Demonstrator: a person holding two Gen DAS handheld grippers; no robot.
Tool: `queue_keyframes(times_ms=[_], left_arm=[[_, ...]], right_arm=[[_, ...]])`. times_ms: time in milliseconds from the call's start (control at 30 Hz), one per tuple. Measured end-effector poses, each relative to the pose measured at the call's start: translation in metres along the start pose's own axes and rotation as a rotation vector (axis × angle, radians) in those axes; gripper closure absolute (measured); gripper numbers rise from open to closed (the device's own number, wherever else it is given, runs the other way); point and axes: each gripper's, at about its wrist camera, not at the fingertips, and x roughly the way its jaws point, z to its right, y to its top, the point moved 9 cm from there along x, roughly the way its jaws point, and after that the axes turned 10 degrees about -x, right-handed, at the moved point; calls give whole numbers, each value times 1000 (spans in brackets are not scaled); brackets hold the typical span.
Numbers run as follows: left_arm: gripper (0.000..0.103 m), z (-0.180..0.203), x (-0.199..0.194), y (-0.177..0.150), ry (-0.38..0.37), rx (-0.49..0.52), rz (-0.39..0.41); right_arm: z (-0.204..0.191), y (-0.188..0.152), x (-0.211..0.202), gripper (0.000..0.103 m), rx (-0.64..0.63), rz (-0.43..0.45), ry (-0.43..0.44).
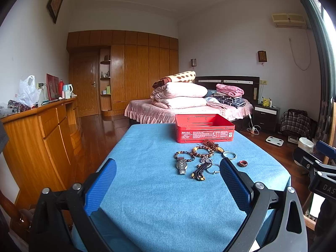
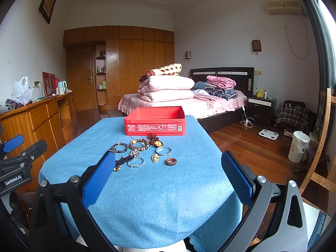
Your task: Organize jewelry
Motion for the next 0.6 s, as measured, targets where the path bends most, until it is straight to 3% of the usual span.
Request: queue_keyframes(times_ms=[600], left_arm=[[6,1,2,-3,0,-1,-6]], right_arm=[[-2,1,0,5,0,2,0]])
